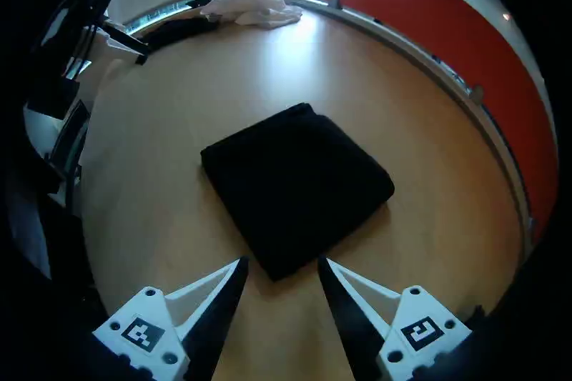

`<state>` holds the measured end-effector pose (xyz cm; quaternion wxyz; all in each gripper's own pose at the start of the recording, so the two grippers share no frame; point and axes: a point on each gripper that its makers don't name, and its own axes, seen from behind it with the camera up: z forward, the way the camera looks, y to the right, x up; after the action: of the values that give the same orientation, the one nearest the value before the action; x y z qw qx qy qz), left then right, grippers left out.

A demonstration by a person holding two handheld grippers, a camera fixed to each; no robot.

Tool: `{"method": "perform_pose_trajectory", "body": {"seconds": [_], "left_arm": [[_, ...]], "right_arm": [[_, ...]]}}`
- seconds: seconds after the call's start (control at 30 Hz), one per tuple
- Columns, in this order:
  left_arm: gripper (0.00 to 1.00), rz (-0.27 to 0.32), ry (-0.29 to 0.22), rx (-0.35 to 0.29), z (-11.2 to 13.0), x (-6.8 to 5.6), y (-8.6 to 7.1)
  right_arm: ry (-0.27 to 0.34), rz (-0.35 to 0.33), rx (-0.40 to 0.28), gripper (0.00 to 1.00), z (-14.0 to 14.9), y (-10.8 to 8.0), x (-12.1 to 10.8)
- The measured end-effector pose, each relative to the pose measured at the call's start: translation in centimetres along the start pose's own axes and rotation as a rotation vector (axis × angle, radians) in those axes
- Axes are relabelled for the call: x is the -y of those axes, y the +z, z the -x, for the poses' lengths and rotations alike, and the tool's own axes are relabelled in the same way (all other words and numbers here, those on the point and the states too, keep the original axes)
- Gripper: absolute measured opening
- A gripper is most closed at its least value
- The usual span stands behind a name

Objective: Fold towel

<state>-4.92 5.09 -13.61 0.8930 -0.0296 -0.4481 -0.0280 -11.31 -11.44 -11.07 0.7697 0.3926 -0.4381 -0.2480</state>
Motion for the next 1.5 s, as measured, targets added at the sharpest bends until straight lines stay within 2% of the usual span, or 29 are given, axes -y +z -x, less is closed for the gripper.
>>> {"method": "perform_pose_trajectory", "body": {"seconds": [0.3,0.5,0.77,0.9,1.0,1.27,1.5], "left_arm": [[0.95,-0.003,0.001,0.001,0.2,0.1,0.0],[0.95,-0.003,0.005,0.0,0.2,0.1,-0.1],[0.95,-0.002,0.001,-0.003,0.1,0.2,-0.2],[0.95,-0.003,0.003,-0.002,0.3,0.2,-0.2],[0.95,-0.003,0.002,-0.001,0.4,0.2,-0.2],[0.95,-0.001,0.0,-0.001,0.5,0.1,-0.3],[0.94,0.001,-0.002,-0.001,0.6,0.2,-0.3]], "right_arm": [[0.019,-0.006,0.032,0.66,1.1,0.7,0.4],[0.042,-0.009,0.037,0.54,1.3,1.2,0.5],[0.086,-0.01,0.031,0.3,1.4,1.1,0.6],[0.092,-0.011,0.032,0.15,1.4,1.0,0.6],[0.088,-0.009,0.03,0.08,1.3,0.9,0.6],[0.064,0.001,0.008,0.05,0.4,0.2,0.4],[0.032,0.021,-0.046,0.05,-2.4,-1.5,-0.3]]}}
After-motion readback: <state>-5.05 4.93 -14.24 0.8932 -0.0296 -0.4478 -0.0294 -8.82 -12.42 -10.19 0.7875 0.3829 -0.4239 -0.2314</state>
